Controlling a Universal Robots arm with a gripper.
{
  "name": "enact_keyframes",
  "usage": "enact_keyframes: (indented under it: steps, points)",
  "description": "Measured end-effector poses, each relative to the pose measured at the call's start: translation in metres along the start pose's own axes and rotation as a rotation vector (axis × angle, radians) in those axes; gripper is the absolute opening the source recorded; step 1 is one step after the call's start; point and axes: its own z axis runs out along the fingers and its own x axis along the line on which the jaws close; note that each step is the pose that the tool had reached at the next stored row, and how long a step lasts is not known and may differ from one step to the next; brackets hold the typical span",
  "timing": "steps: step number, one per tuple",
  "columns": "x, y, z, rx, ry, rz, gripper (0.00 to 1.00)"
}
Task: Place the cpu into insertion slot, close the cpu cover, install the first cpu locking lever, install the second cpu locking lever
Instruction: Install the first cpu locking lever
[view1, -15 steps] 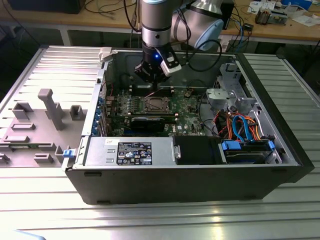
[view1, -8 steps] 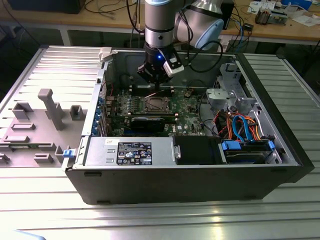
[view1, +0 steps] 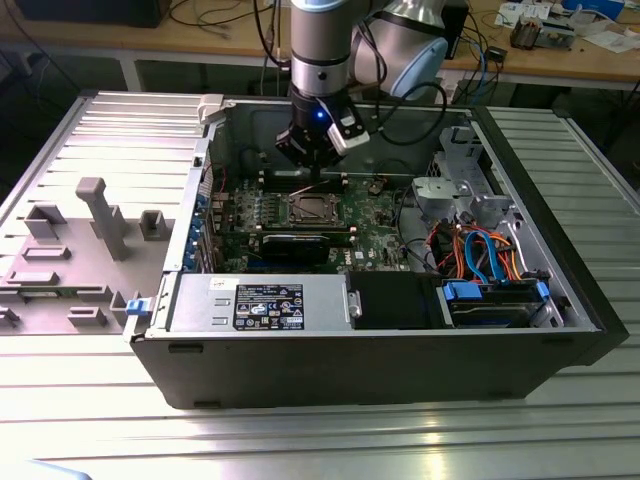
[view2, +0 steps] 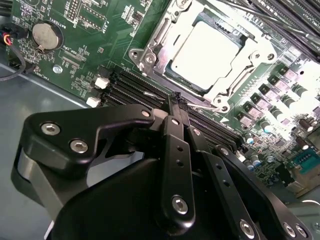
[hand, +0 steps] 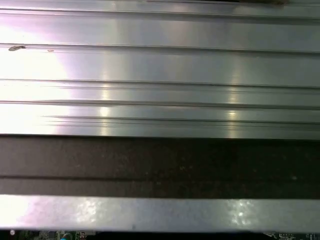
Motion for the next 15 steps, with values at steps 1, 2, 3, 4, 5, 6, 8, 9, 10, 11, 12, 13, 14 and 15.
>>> enact_keyframes:
  steps: [1,2,3,4,5,6,8,9,10,11,12,13,14,15]
  points:
    - [-0.0009,0.0000,0.0002,0.0001,0.0000,0.000,0.11]
    - [-0.0019,0.0000,0.0005,0.0000,0.0000,0.000,0.11]
    - [-0.0026,-0.0001,0.0007,0.0002,0.0001,0.000,0.11]
    - [-0.0036,-0.0001,0.0011,0.0004,0.0001,0.000,0.11]
    - [-0.0043,-0.0001,0.0015,0.0004,0.0002,0.000,0.11]
    - [-0.0064,-0.0002,0.0025,0.0005,0.0002,0.000,0.11]
    - [-0.0087,-0.0003,0.0038,0.0005,0.0001,0.000,0.11]
    - [-0.0093,-0.0004,0.0045,0.0005,0.0001,0.000,0.11]
    - [-0.0097,-0.0004,0.0053,0.0005,0.0001,0.000,0.11]
    - [-0.0101,-0.0005,0.0061,0.0006,0.0001,0.000,0.11]
    - [-0.0103,-0.0005,0.0071,0.0005,0.0001,0.000,0.11]
    - [-0.0107,-0.0006,0.0081,0.0006,0.0002,0.000,0.11]
    - [-0.0110,-0.0006,0.0090,0.0005,0.0001,0.000,0.11]
    - [-0.0115,-0.0006,0.0100,0.0005,0.0001,0.000,0.11]
